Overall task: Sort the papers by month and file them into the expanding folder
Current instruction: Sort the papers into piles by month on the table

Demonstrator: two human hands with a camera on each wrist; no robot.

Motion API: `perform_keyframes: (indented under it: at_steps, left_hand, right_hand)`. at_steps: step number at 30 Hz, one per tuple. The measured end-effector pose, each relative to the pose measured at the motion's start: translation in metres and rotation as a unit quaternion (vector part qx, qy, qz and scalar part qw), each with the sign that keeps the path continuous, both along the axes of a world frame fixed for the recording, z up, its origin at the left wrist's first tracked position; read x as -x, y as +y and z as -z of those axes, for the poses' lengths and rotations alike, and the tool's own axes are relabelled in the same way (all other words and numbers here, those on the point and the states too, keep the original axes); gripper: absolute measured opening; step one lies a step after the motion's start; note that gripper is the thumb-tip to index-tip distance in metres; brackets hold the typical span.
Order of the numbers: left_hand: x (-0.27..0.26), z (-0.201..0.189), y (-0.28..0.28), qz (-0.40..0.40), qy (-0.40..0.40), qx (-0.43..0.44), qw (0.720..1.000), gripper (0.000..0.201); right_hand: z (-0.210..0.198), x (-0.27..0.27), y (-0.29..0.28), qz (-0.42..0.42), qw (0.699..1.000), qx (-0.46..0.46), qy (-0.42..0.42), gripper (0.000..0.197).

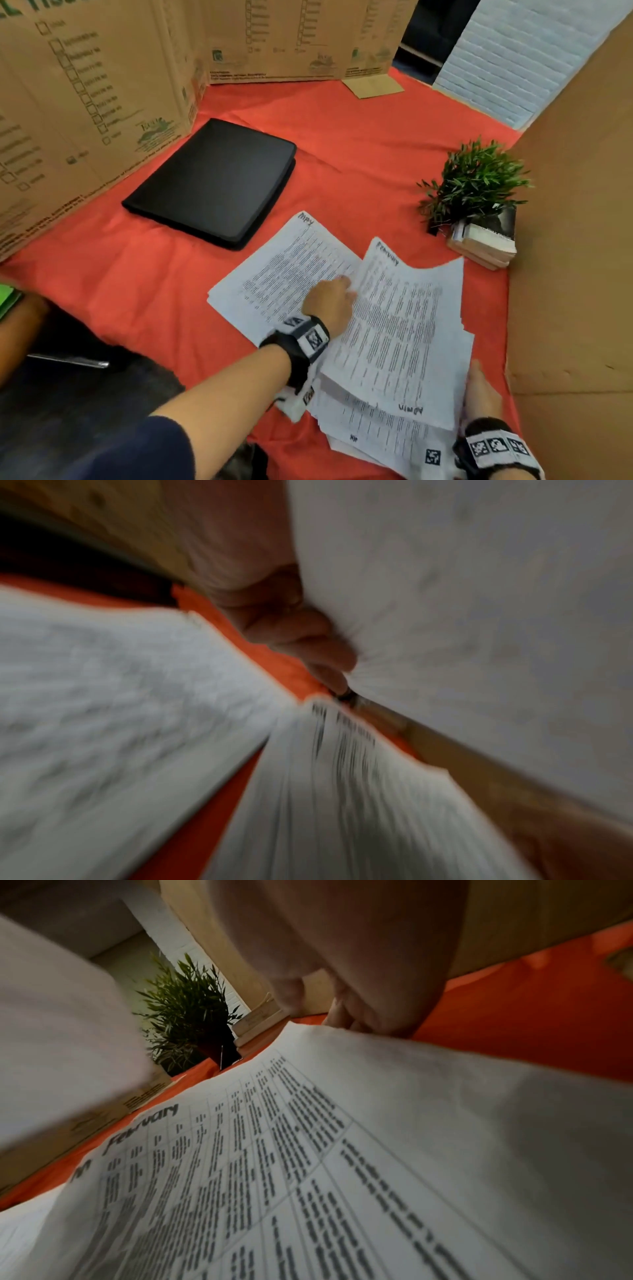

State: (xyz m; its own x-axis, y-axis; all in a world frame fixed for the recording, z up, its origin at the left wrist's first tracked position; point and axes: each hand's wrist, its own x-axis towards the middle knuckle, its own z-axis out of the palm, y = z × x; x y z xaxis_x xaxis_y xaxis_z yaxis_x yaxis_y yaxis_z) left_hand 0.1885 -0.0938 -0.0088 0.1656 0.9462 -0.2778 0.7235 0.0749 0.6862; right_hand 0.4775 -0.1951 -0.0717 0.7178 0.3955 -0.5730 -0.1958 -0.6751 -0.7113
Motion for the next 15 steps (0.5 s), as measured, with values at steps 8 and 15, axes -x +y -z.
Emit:
perform_keyframes:
  at_steps: [8, 15]
  left_hand:
    - [-0.011, 0.043, -0.022, 0.115, 0.026, 0.122, 0.986, 0.044]
    - [0.091, 0.042, 0.032, -0.176, 0.192, -0.016, 0.965, 0.055]
  right_hand:
    - [-0.026, 0.014, -0.003, -0.122, 0.992, 0.005, 0.014, 0.061]
    - [-0.023, 0.013, -0.008, -0.159, 0.987, 0.011, -0.028, 0.007]
